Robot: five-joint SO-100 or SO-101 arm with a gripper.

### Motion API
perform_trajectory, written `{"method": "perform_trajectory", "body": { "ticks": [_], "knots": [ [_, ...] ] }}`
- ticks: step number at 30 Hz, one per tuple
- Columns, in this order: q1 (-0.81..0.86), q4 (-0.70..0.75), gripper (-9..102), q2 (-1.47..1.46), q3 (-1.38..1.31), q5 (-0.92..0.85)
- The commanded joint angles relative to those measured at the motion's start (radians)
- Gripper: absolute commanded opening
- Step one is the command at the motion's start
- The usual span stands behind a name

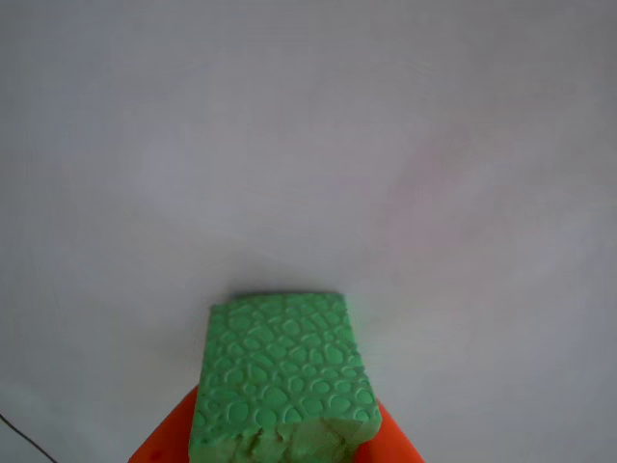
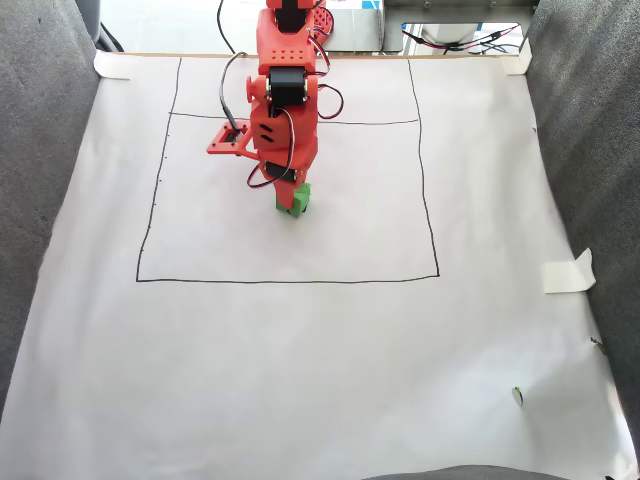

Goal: Grasp the colored block, Place it on the black dot, and then return the arm to the default position.

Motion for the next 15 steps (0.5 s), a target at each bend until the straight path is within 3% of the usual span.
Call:
{"method": "perform_trajectory", "body": {
  "ticks": [1, 15],
  "knots": [
    [0.005, 0.0, 10, 0.021, -0.038, -0.011],
    [0.003, 0.011, 22, 0.028, -0.028, -0.031]
  ]
}}
